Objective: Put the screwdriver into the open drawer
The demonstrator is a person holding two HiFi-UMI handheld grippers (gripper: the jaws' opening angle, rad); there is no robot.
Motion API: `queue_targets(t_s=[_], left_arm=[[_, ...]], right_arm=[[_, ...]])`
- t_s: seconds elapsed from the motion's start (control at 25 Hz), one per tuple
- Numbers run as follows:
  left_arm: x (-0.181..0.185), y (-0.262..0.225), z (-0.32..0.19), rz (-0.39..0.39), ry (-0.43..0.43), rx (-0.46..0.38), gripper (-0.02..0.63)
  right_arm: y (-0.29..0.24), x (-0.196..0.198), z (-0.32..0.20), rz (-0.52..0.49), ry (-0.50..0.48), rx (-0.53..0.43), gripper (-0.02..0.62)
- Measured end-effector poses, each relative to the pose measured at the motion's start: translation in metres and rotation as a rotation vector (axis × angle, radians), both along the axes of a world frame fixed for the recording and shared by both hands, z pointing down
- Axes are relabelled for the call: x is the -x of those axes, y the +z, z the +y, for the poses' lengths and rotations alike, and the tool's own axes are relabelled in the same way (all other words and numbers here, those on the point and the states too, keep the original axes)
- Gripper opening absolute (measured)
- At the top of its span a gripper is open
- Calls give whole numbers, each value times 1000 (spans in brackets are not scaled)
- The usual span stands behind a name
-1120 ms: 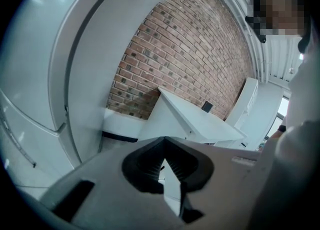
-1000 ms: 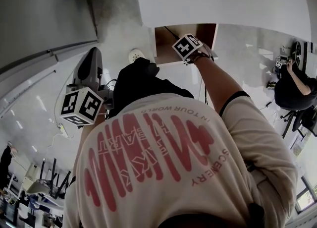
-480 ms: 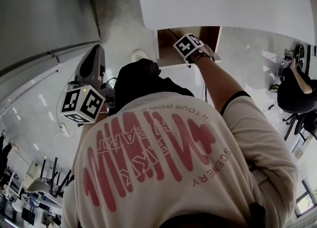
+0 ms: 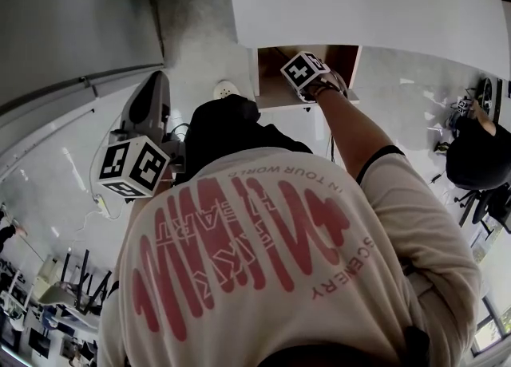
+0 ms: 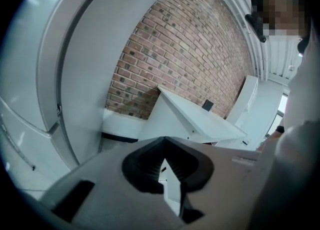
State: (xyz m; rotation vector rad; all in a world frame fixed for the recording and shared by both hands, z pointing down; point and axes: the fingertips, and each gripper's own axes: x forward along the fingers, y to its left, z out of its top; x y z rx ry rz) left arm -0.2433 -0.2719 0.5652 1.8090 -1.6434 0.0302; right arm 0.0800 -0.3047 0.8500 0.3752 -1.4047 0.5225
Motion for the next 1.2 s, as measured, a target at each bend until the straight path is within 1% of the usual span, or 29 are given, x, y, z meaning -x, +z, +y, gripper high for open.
queue_targets(t_s=[0.12, 0.2, 0.32, 0.48, 0.76, 0.84, 1.0, 1.08, 1.2], left_arm=[[4, 3, 6, 3, -5, 11, 3], [6, 6, 9, 5, -7, 16, 3], [8, 8, 13, 4, -15, 16, 3], [8, 9, 20, 6, -29, 7, 3], [7, -18, 33, 15, -45, 2, 3], [5, -24, 41, 21, -46, 1, 3], [-7, -39, 57, 34, -40, -15, 3], [-18, -48, 63, 40, -26, -29, 3], [-32, -63, 75, 49, -5, -47, 3]], right_arm=[[3, 4, 1, -8, 10, -3, 143], [5, 6, 1, -15, 32, 1, 135], [5, 5, 0, -18, 70, 9, 141], [8, 1, 7, -8, 89, 13, 150], [-18, 7, 13, -29, 151, -12, 160], [-29, 11, 18, -56, 209, -25, 160], [-56, 15, 22, -144, 385, -73, 140], [-71, 15, 27, -180, 434, -79, 140], [-96, 16, 44, -235, 476, -77, 136]])
